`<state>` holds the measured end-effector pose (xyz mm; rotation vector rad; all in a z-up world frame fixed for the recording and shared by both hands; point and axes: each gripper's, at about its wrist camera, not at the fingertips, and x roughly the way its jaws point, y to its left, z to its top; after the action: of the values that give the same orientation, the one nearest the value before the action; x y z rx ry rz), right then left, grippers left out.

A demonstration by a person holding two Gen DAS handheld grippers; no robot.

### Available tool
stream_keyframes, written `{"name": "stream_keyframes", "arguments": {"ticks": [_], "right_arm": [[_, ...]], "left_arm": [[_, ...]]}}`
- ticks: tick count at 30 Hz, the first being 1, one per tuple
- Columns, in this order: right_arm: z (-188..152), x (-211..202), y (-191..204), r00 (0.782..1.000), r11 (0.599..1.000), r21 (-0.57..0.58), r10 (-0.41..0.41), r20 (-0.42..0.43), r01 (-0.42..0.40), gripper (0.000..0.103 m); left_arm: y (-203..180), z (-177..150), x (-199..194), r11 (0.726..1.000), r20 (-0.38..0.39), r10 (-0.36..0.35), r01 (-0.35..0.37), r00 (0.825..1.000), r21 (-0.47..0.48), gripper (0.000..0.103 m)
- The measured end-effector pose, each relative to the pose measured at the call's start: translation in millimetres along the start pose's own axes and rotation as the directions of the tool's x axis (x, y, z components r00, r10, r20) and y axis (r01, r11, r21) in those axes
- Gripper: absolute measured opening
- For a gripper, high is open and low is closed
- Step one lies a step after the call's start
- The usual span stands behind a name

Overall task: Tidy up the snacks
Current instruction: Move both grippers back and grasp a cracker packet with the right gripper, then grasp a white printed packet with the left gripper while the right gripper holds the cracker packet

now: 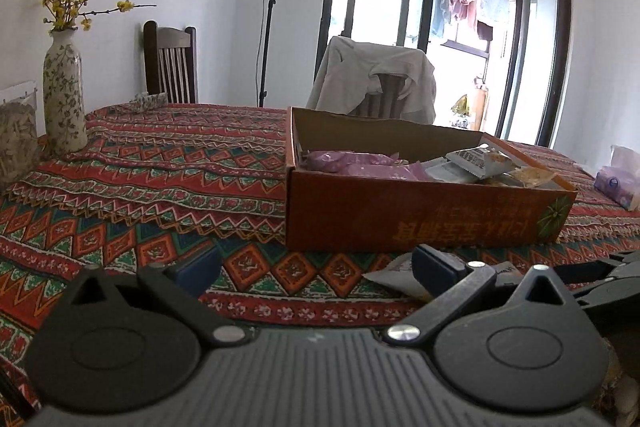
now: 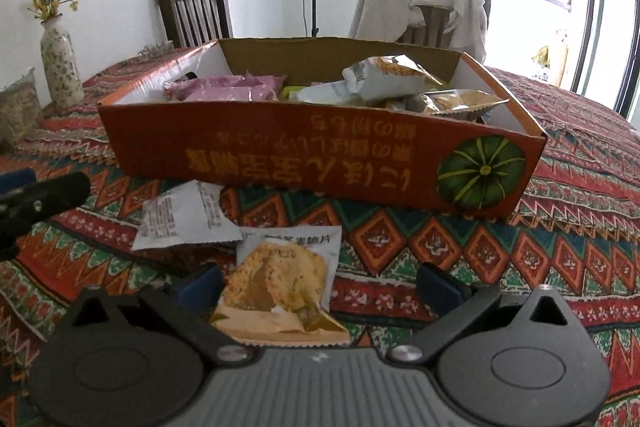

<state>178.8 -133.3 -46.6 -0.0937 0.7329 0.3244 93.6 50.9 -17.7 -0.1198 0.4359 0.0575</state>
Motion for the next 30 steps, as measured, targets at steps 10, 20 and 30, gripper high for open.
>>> {"name": "stream_keyframes", "arguments": {"ticks": [10, 20, 30], "right_arm": [[-2, -3, 0, 1.000, 1.000, -0.012, 0.019, 0.005, -0.019, 0.100], [-8, -21, 10, 0.995, 0.997, -0.051, 0.065, 0.072, -0.062, 0.042], [-6, -36, -42, 0.980, 0.996, 0.069, -0.068, 0.186, 0.056, 0.041]], "left_arm": [[0, 0, 0, 1.000, -0.001, 0.000, 0.000, 1.000, -0.002, 0.103], [2, 0, 1, 1.000, 0.000, 0.002, -0.002, 1.000, -0.011, 0.103], [0, 0, 1, 1.000, -0.006, 0.017, -0.017, 1.000, -0.006, 0.103]]}}
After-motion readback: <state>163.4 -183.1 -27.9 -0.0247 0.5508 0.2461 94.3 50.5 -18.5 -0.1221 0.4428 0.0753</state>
